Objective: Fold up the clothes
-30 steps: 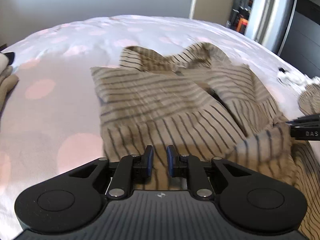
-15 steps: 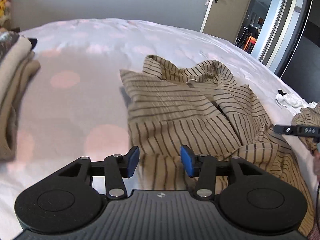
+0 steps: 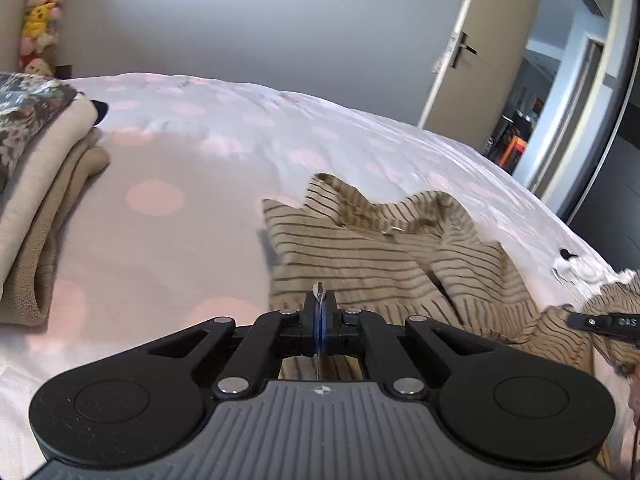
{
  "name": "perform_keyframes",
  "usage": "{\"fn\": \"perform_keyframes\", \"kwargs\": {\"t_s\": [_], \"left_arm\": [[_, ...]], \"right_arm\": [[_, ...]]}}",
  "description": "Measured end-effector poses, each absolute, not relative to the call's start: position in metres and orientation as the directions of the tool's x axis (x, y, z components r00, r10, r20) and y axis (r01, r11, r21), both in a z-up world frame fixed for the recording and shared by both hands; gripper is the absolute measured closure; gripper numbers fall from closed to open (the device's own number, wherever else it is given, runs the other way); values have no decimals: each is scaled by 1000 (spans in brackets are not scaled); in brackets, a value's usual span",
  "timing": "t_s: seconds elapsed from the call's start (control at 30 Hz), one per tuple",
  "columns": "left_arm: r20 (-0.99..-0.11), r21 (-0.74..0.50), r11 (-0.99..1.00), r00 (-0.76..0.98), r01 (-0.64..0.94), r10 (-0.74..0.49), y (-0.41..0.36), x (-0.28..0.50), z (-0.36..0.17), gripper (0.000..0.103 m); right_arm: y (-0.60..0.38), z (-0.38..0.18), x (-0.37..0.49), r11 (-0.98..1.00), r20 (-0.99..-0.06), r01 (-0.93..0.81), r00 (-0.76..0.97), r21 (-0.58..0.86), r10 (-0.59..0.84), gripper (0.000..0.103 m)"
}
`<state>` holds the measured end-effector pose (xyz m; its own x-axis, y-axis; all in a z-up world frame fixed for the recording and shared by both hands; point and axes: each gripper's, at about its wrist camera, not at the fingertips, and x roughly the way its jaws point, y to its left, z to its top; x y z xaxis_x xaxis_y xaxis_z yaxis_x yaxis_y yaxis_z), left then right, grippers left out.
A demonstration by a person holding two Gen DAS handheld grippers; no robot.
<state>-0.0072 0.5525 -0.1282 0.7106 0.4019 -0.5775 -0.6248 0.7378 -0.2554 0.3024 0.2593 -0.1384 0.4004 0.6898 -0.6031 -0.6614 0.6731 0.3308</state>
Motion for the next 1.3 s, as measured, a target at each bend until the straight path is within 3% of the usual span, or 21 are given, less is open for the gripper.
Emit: {"fn": "perform_keyframes", "kwargs": {"t_s": [0.2,0.3,0.37,0.5,0.7,0.87,1.1,1.17,1.23,1.27,1.3], "left_arm": [[-651,-206,732,649,-649,393,564,6,-158,101],[-642,-202,705,635,-680,429,567,-2,-154,97],[-623,-222,682,639,-697,450,571,-11,-147,87],[-588,-231,702,672,-673,450,572,-11,-133,62],[-634,-115,831,684,-545,361,547,32,-137,62],[-672,-51,904,684,-425,284,520,59,-151,60],[-689,-53,919,681,-390,249,514,85,-159,56],[-703,-40,931,673,-362,231,510,91,-162,55],[-714,-6,942,660,-337,231,504,94,-166,55],[-714,-5,942,660,-337,232,504,94,-168,59],[-709,-18,940,667,-342,229,506,93,-168,74]], "right_arm": [[271,-155,312,688,-658,-648,368,326,657,98],[269,-159,318,721,-673,-613,386,324,631,97],[260,-156,322,739,-657,-578,413,345,630,91],[257,-148,328,705,-612,-583,401,404,682,88],[298,-137,300,565,-565,-776,343,279,750,80],[321,-146,276,478,-611,-862,291,166,736,77],[331,-158,270,456,-664,-869,227,192,713,77],[333,-162,274,462,-676,-856,201,231,709,68],[333,-166,278,469,-682,-844,184,260,708,67],[333,-167,279,473,-683,-838,177,274,709,69],[334,-169,281,478,-682,-831,174,286,710,74]]}}
